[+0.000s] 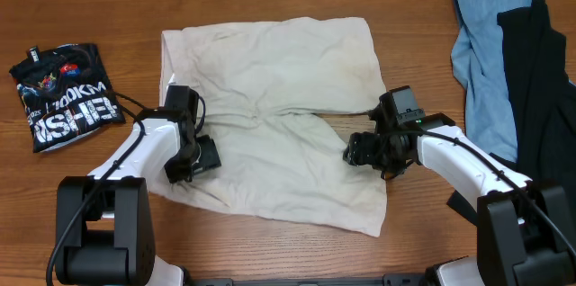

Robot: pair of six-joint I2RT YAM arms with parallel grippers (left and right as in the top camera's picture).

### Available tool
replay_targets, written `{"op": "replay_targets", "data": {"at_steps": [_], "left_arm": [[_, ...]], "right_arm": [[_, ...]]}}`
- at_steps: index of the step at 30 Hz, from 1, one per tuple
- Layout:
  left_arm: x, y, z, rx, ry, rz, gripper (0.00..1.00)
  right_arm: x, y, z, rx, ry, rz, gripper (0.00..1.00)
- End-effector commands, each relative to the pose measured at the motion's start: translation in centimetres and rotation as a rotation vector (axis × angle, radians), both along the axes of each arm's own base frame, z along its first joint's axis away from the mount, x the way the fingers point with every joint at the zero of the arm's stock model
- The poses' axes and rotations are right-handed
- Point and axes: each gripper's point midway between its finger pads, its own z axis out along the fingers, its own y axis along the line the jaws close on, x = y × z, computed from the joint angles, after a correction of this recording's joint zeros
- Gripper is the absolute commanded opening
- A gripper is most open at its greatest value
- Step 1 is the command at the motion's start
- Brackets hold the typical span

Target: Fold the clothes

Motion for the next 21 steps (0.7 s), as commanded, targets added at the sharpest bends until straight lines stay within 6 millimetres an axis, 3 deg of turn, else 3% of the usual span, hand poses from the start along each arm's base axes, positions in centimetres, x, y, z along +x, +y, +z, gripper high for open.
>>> {"op": "replay_targets", "data": {"at_steps": [1,5,8,12,15,18,21], "left_arm": [[1.7,-0.8,-1.7,-0.044,-0.040,0.007,0.66],[1.7,-0.7,-3.2,-0.038,-0.015,0.001,0.66],[2.2,0.0,-3.1,-0.036,-0.015,0.002,0.66],[4.0,1.7,-1.0,-0.047,-0.032,0.041,0.66],[4.9,2.7,0.9,-0.049,-0.028,0.039,0.66],[5.1,3.0,2.7,-0.044,-0.006,0.011,0.66],[4.8,3.2,4.6,-0.032,0.030,0.008,0.69]], "right_arm": [[0.8,-0.2,-0.4,-0.019,-0.029,-0.009,0.79],[2.1,-2.2,-1.0,-0.132,-0.076,-0.059,0.82],[3.3,-4.1,-0.9,-0.175,-0.107,-0.110,0.85],[5.2,-6.7,0.0,-0.170,-0.133,-0.198,0.85],[6.3,-7.3,1.1,-0.118,-0.165,-0.165,0.89],[6.5,-8.0,2.1,-0.119,-0.152,-0.176,1.00],[6.1,-8.3,3.5,-0.126,-0.130,-0.184,1.00]]}}
